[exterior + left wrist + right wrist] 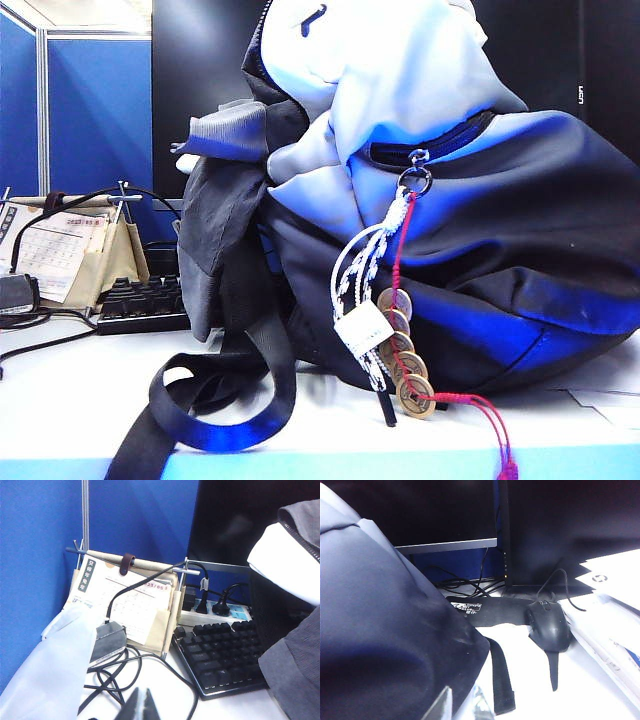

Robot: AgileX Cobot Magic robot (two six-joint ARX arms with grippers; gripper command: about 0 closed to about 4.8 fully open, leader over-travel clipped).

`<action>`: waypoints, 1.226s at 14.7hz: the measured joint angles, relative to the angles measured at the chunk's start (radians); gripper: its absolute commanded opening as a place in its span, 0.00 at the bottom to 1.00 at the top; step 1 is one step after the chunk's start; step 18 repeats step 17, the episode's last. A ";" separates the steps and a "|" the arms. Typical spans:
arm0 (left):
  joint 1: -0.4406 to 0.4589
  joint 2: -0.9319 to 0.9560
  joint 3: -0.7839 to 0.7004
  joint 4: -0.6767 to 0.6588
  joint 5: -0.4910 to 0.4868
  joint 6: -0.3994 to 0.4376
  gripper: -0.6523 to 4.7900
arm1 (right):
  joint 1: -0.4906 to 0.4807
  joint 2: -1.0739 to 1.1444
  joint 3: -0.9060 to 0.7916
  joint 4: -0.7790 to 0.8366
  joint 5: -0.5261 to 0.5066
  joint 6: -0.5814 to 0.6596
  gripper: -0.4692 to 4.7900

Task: Put the gray clothes into the backpack.

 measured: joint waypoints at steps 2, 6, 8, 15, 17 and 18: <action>0.000 0.000 0.000 0.000 0.000 0.000 0.11 | 0.000 0.000 0.000 0.000 -0.034 0.000 0.21; 0.000 0.000 0.000 0.000 0.000 0.000 0.11 | 0.000 0.000 0.000 0.000 -0.063 -0.021 0.21; 0.000 0.000 0.000 0.000 0.000 0.000 0.11 | 0.000 0.000 0.000 0.000 -0.063 -0.023 0.21; 0.000 0.000 0.000 0.000 0.000 0.000 0.11 | 0.000 0.000 0.000 0.000 -0.063 -0.023 0.21; 0.000 0.000 0.000 0.000 0.000 0.000 0.11 | 0.000 0.000 0.000 0.000 -0.063 -0.023 0.21; 0.000 0.000 0.000 0.000 0.000 0.000 0.11 | 0.000 0.000 0.000 0.000 -0.063 -0.023 0.21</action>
